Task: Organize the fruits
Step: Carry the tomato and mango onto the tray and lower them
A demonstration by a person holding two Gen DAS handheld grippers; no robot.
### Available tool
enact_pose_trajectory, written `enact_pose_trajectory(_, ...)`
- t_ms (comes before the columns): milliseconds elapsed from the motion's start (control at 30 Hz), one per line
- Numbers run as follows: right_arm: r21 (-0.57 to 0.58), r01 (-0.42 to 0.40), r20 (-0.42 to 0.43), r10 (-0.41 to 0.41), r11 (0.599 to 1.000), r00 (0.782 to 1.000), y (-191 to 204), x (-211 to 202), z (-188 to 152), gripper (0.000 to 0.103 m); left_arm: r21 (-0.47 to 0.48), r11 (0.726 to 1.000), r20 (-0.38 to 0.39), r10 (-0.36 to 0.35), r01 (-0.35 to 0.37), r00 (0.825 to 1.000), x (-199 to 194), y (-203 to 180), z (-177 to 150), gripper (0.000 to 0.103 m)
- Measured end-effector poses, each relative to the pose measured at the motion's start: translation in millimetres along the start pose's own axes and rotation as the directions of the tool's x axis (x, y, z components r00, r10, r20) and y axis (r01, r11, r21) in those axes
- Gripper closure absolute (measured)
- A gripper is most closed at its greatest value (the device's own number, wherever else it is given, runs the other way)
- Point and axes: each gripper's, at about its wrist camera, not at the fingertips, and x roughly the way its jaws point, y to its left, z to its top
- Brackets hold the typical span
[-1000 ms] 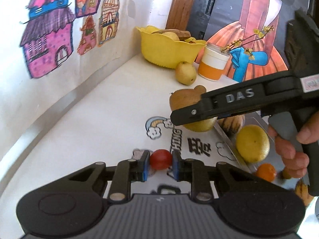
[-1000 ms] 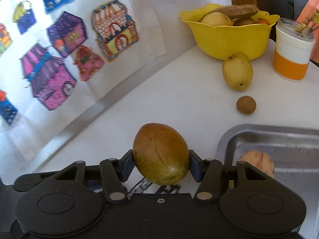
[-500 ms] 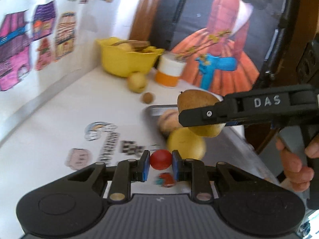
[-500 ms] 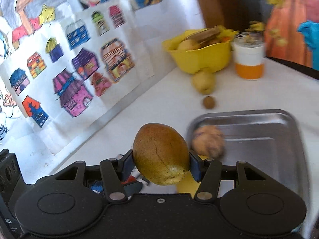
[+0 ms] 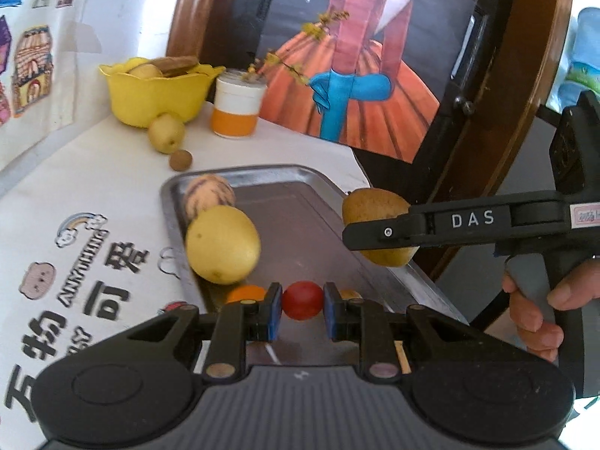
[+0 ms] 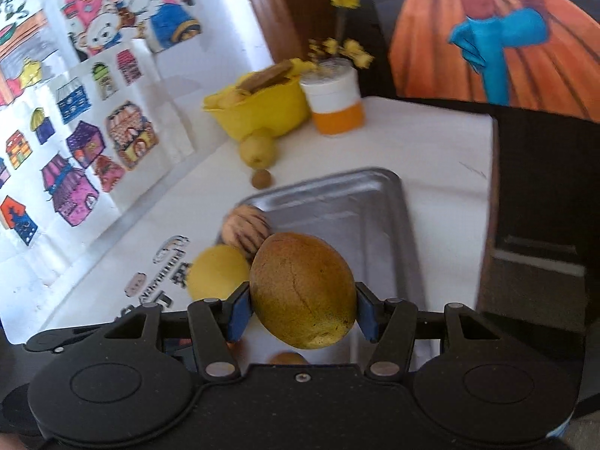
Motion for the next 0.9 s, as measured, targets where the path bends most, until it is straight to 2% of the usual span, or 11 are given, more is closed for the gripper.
enact_pose_trajectory(267, 0.04, -0.015, -0.011, 0.015, 0.999, 1.0, -20, 2, -18, 0.045, 0.024, 1.0, -0.033, 0.022, -0.021, 0.999, 8, -13, -6, 0.078)
enact_pose_trajectory(900, 0.025, -0.01, -0.011, 0.01, 1.0, 1.0, -18, 3, -27, 0.043, 0.03, 0.999, -0.044, 0.041, -0.04, 0.998, 10, -15, -7, 0.075)
